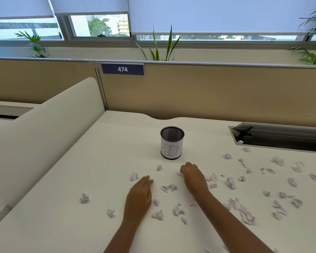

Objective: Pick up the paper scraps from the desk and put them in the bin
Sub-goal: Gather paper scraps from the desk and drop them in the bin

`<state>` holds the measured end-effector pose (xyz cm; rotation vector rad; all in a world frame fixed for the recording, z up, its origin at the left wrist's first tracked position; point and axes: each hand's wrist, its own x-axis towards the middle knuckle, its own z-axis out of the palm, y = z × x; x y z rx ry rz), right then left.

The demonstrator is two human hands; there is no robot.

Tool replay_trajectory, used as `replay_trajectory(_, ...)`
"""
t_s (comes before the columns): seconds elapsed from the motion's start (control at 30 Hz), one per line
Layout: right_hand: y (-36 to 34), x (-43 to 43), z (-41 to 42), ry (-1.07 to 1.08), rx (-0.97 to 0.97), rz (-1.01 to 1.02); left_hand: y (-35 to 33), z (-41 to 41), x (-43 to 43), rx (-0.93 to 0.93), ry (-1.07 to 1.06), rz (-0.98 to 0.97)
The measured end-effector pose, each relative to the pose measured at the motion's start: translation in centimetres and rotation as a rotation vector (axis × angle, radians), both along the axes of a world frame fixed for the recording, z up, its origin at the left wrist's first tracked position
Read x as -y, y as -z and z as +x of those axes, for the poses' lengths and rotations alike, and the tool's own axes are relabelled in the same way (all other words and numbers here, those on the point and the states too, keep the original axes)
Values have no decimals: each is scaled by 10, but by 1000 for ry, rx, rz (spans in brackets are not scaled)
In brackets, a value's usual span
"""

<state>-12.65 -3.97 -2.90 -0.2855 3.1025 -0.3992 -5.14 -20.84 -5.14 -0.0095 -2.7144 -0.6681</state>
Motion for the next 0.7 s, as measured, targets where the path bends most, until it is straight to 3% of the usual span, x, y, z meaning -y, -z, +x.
replay_trajectory(0.1,-2,9,-6,-1,7,-68,-3,-7,0,-101,-21,-226)
replay_trajectory(0.23,-3,24,-6,-5,32,-119,-4,-11,0,-76,-172,-338)
replay_trajectory(0.37,-3,42,-3,-85,105,-45,-8,-15,-1,71,-258,-224)
replay_trajectory(0.57,-4,57,1,-310,51,103,-7,-19,1,-11,-214,-165)
replay_trajectory(0.7,-2,40,-1,-337,-28,109,-7,-18,-1,-18,-204,-76)
